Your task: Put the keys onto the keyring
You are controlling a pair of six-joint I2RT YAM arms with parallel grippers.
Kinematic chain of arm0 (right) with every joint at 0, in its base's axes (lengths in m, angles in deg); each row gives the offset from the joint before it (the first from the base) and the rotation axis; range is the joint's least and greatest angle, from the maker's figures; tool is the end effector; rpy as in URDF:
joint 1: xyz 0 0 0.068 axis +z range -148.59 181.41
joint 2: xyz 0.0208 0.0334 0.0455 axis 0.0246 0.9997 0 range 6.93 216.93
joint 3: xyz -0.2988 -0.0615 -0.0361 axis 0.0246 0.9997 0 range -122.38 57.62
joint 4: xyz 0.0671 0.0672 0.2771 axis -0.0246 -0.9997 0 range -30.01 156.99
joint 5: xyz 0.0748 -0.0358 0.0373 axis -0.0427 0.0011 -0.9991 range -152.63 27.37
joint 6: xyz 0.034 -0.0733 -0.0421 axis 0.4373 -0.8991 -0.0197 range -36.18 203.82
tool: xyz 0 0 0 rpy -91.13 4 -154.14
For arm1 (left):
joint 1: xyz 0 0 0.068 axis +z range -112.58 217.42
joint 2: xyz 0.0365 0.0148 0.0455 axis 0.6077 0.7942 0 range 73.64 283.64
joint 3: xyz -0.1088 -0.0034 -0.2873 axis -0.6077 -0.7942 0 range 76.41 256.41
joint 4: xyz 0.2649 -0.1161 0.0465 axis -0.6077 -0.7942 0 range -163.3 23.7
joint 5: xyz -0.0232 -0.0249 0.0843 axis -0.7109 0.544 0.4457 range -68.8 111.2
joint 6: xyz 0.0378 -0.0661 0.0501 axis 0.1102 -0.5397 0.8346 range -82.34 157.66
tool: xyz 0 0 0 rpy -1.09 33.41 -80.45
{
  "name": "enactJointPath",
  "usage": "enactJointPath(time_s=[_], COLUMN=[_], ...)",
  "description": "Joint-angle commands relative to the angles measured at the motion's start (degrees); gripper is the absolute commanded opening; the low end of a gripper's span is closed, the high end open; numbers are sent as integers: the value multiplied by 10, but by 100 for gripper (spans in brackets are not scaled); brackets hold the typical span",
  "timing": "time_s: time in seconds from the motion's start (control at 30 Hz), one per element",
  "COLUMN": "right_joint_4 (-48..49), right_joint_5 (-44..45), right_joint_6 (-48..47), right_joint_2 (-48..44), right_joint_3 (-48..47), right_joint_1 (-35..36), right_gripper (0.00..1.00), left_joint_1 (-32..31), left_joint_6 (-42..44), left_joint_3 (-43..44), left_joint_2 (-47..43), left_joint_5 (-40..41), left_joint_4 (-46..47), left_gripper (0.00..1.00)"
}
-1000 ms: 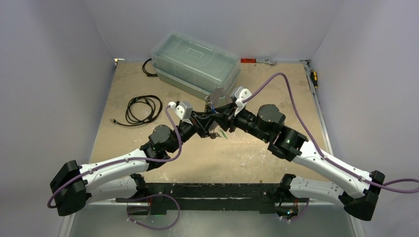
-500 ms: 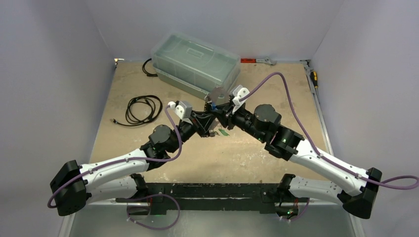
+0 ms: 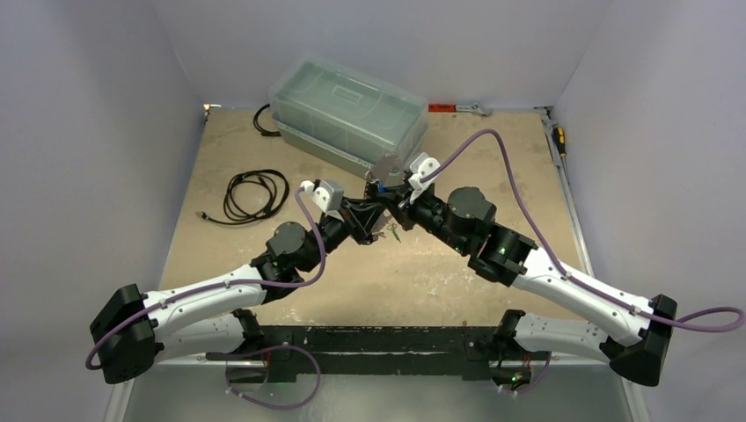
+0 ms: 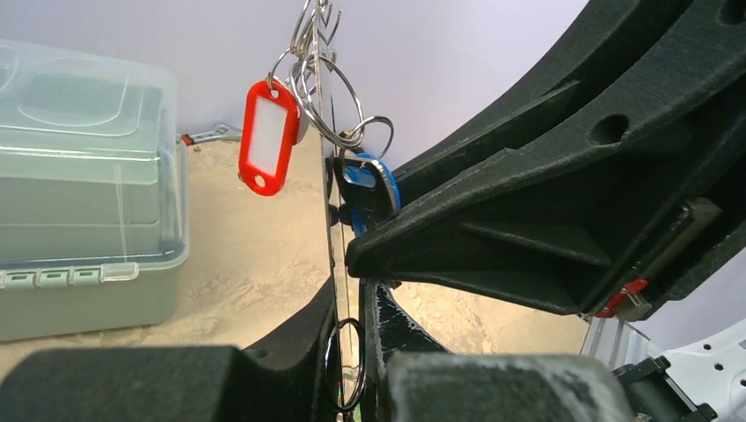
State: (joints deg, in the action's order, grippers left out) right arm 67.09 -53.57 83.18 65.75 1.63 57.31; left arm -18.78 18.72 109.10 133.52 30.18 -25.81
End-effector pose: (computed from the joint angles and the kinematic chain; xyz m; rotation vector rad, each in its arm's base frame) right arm 0.1790 0.2415 0.4084 -0.6711 1.5108 0.6130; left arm 0.1749 -0.2383 0.3343 0.3170 1.3764 -0.9959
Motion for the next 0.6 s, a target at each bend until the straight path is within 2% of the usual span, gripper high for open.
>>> enactJointPath(time_s=[0.0,0.1,0.57], right_joint_4=[4,1,-135], right_joint_5=[9,4,-5], right_joint_6=[-10,-10,-9], right_joint_2=[-7,-14,-15], right_joint_3=[-2,-6,-111], right_joint_1=[6,6,7], right_gripper=[2,0,0], left_joint_1=[-4,-4,-4], left_joint_6=[-2,0,24], left_joint_3=[29,27,14], left_joint_2=[-13,-14,-26], left_joint_5=[-27,-25,-39], left_joint_4=[54,51,23], left_gripper=[0,0,0])
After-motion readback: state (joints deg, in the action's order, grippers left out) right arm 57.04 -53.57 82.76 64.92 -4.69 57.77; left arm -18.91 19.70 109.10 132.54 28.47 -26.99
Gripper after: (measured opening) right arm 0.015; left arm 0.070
